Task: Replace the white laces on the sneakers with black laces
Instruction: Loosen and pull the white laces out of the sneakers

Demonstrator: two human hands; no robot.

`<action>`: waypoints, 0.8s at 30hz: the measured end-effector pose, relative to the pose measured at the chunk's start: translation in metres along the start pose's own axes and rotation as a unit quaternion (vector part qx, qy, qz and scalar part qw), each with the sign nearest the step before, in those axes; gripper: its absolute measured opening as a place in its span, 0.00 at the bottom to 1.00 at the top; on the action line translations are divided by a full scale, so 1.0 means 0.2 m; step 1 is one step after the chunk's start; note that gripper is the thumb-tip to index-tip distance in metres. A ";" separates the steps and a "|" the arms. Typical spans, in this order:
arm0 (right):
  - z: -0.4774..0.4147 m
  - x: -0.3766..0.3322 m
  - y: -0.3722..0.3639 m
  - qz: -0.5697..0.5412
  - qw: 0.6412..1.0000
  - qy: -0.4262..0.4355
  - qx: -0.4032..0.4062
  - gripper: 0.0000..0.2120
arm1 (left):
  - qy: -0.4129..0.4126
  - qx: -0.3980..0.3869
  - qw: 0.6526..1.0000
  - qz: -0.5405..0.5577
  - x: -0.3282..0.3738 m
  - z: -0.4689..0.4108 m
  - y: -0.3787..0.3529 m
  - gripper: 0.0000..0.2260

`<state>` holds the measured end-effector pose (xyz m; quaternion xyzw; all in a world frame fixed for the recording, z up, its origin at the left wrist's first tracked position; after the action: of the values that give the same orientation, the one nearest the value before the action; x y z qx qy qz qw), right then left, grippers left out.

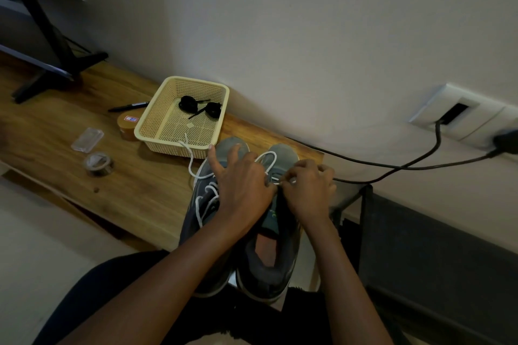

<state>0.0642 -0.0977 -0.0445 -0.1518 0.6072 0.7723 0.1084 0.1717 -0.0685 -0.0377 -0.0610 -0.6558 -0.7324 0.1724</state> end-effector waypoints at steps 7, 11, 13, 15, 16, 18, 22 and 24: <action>-0.02 0.15 0.07 -0.105 0.983 -0.128 0.082 0.09 | 0.003 -0.002 1.000 0.011 -0.01 0.00 -0.01 0.07; 0.00 0.13 0.07 -0.100 0.990 -0.077 0.061 0.09 | 0.001 -0.008 1.000 0.015 -0.01 0.00 0.00 0.07; 0.01 0.09 0.07 -0.057 0.996 -0.032 0.056 0.11 | 0.001 -0.005 1.000 0.019 -0.01 0.00 0.00 0.06; 0.01 0.05 0.05 -0.014 0.999 -0.004 0.040 0.10 | 0.001 -0.003 1.000 0.025 -0.02 0.00 0.00 0.06; 0.01 0.03 0.04 0.003 1.000 0.000 0.027 0.09 | 0.001 -0.003 1.000 0.027 -0.02 0.00 0.00 0.06; 0.01 0.02 0.02 0.022 1.000 0.004 -0.002 0.08 | 0.000 -0.002 1.000 0.028 -0.02 0.00 0.00 0.06; 0.00 0.02 -0.01 0.006 1.000 0.008 -0.015 0.09 | 0.001 -0.005 0.999 0.037 -0.03 -0.01 -0.01 0.07; 0.00 0.03 -0.01 0.010 1.000 0.002 -0.004 0.10 | 0.002 -0.008 0.999 0.036 -0.03 -0.02 -0.01 0.07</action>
<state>0.0599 -0.0981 -0.0479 -0.1473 0.6057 0.7757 0.0985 0.1766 -0.0703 -0.0422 -0.0843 -0.6472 -0.7311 0.1990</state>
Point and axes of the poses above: each hand's wrist, its own z-axis away from the middle knuckle, its own y-axis out of the back of the hand, x = y × z, the point moved 1 cm from there along -z, towards the middle knuckle, and after that the axes turned 11 degrees about -x, right-handed, at the moved point
